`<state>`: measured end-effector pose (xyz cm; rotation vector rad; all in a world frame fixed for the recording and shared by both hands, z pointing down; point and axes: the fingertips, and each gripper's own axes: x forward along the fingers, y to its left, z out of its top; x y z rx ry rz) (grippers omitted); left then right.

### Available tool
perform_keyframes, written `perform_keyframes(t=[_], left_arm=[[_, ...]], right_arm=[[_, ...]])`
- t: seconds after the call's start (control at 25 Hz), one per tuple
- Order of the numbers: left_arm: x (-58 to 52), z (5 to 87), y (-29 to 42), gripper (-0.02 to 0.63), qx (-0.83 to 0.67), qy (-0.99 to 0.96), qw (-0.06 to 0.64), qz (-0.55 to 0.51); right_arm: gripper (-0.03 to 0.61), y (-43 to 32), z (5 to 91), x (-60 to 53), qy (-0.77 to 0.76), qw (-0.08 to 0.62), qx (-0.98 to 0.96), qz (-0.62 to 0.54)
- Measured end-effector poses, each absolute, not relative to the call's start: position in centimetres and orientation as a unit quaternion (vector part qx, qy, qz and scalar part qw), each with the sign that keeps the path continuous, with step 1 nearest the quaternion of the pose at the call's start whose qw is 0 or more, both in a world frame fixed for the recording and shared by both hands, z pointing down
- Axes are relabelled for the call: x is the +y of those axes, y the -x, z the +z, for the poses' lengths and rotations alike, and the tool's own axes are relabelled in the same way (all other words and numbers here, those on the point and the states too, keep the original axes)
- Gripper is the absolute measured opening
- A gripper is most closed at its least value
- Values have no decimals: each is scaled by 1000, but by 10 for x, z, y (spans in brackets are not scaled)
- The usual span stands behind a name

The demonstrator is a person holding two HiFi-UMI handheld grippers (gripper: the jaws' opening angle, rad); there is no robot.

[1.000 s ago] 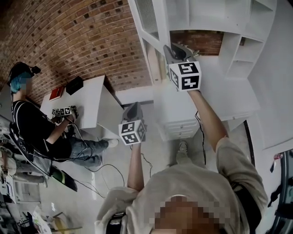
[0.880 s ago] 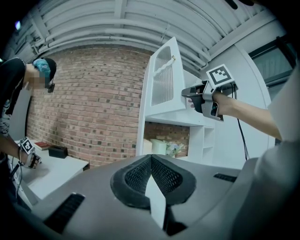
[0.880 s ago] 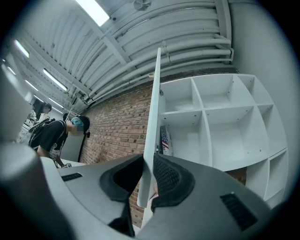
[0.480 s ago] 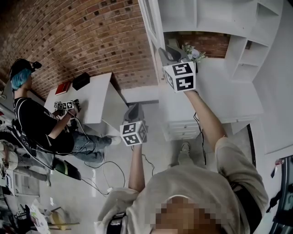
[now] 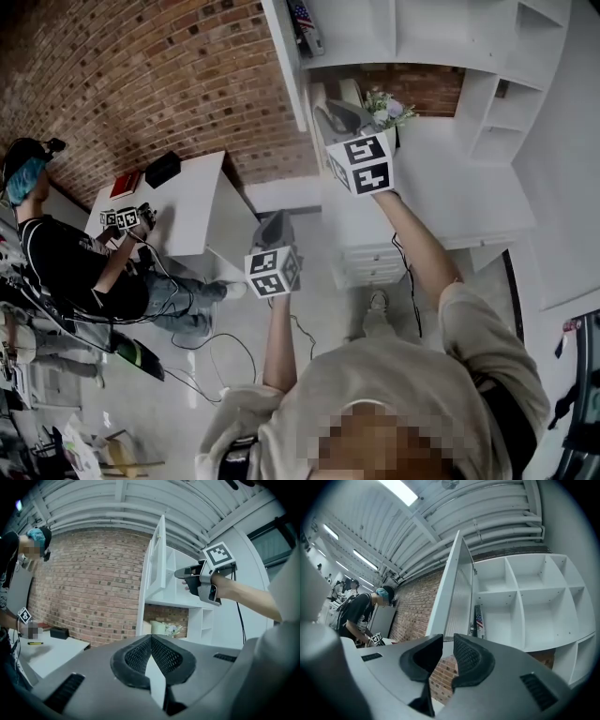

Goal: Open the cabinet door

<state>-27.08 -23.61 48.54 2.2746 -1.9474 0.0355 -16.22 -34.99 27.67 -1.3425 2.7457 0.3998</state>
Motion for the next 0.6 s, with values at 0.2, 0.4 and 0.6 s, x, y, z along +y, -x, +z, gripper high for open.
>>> perform_keyframes(t=[0.2, 0.4, 0.6], left_arm=[[-242, 481, 257, 26, -629, -774, 68, 7], [-255, 480, 233, 26, -607, -792, 66, 11], [-270, 480, 208, 26, -594, -802, 63, 8]], right_arm=[[71, 129, 290, -349, 468, 20, 876, 120], [52, 79, 309, -346, 503, 8, 857, 110], [20, 29, 335, -344, 532, -4, 841, 98]])
